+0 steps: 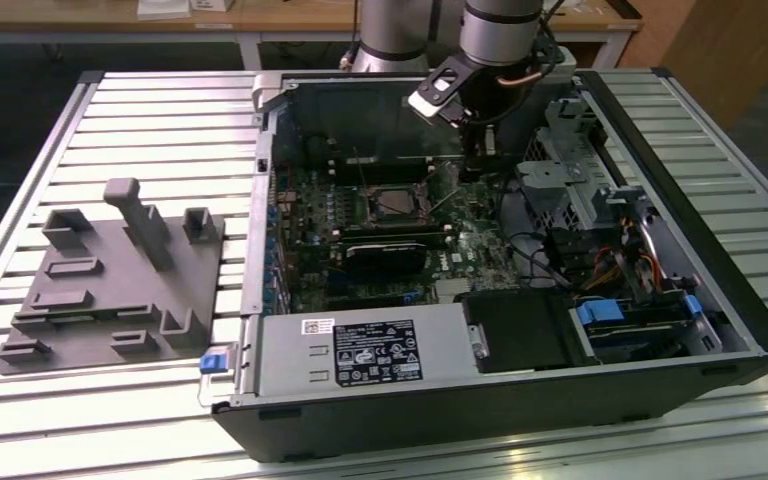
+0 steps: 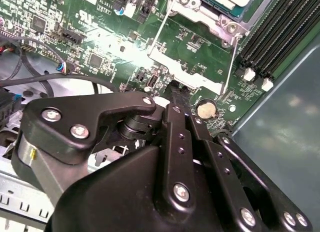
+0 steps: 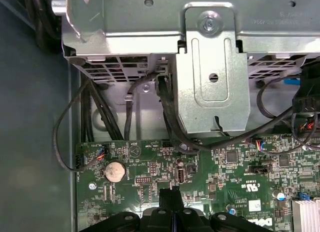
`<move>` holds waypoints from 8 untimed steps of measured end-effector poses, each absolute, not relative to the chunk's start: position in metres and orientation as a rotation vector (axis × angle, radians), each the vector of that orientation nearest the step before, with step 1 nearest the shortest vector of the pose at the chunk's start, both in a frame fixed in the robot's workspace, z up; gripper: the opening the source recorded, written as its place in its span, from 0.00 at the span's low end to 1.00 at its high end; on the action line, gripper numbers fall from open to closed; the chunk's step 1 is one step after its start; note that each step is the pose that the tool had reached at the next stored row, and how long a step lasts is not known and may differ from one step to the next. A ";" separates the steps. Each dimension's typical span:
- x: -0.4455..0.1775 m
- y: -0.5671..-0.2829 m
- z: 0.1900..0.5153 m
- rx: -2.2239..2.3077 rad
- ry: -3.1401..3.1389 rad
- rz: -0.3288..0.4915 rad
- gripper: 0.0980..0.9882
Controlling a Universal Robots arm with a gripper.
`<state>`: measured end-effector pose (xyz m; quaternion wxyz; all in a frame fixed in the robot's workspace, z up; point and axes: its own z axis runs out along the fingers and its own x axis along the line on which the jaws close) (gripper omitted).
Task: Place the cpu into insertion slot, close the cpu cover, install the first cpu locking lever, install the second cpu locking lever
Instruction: 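Close the cpu cover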
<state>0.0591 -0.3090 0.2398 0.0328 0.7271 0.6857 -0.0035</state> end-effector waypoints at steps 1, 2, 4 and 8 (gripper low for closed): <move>0.059 -0.309 0.240 2.243 2.115 -0.022 0.01; 0.059 -0.309 0.240 2.250 2.123 -0.039 0.01; 0.060 -0.309 0.239 2.266 2.140 -0.079 0.01; 0.062 -0.309 0.239 2.298 2.174 -0.165 0.01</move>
